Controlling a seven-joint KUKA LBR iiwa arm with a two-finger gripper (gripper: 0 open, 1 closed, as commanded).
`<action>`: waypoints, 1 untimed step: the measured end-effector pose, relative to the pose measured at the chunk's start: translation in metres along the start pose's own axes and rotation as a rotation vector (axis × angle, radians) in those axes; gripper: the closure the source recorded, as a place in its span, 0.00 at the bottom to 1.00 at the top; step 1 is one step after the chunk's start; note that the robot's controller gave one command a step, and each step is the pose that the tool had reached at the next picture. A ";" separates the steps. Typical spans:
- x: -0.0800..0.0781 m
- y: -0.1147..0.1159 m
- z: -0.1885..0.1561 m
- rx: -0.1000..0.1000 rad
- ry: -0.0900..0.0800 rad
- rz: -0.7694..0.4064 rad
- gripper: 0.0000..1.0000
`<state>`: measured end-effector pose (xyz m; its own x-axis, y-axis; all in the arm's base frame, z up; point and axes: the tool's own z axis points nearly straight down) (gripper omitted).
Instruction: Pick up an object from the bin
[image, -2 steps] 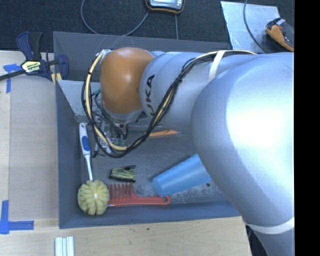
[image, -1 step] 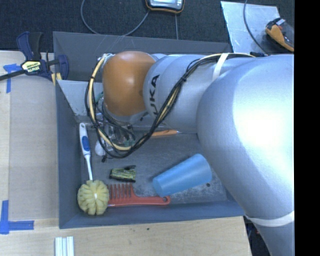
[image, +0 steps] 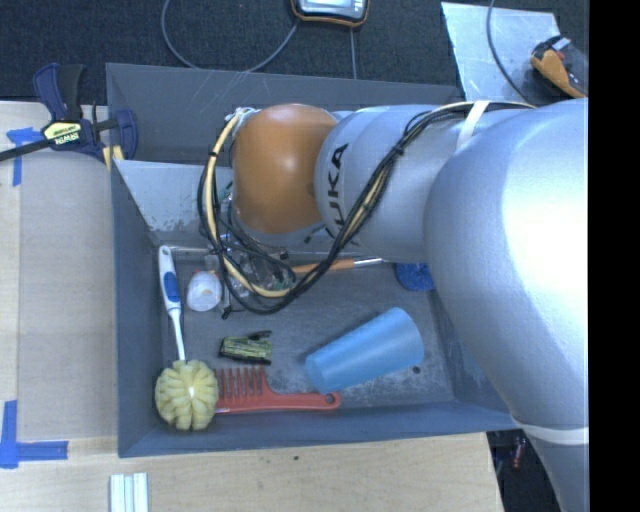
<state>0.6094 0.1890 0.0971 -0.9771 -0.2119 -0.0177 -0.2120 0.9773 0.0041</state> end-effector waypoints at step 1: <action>0.000 0.000 0.000 0.000 0.000 0.000 1.00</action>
Offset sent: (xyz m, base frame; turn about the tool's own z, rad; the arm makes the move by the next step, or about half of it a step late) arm -0.0202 -0.0022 0.1366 0.0203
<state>0.6092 0.1888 0.0974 -0.9772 -0.2115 -0.0174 -0.2116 0.9774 0.0039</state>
